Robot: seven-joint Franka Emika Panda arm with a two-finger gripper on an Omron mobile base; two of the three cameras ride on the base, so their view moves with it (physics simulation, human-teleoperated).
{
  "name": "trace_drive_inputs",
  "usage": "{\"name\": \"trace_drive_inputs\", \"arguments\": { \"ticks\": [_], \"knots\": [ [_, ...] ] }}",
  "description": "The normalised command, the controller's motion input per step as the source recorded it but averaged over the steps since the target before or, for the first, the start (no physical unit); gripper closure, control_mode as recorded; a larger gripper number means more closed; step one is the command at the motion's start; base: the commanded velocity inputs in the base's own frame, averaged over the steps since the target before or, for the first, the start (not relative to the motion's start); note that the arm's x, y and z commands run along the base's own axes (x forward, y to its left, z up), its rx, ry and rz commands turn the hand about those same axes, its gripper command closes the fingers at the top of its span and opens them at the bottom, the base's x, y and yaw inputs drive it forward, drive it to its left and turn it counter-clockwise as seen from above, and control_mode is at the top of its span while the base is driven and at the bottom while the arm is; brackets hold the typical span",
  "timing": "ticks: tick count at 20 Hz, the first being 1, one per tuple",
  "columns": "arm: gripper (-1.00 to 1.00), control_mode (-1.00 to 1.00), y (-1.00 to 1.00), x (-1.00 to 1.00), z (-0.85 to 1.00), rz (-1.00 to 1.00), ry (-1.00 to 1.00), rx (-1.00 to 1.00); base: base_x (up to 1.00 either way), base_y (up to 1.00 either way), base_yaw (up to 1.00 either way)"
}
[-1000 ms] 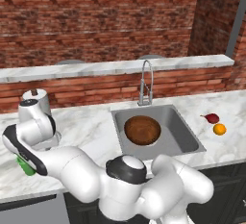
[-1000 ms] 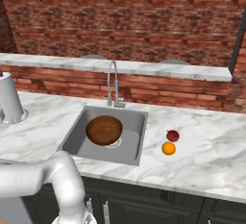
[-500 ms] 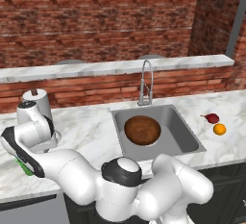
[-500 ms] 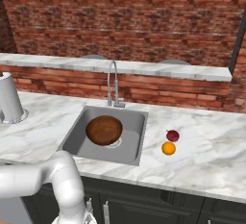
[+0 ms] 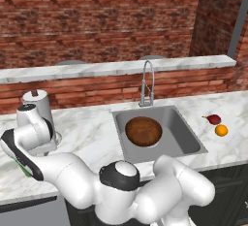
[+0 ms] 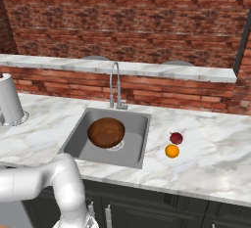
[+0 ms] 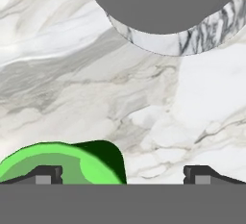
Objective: Remove the orange and pear from the sink. Then move the bowl and cup from the counter to the sink for washing.
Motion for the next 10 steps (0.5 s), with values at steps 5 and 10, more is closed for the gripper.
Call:
{"name": "trace_drive_inputs", "arguments": {
  "ticks": [5, 10],
  "knots": [
    [-1.00, -1.00, 0.04, 0.00, -0.11, 0.00, 0.00, 0.00, 0.00, 0.00, 0.00],
    [-1.00, -1.00, 0.03, 0.00, -0.11, 0.00, 0.00, 0.00, 0.00, 0.00, 0.00]
  ]
}}
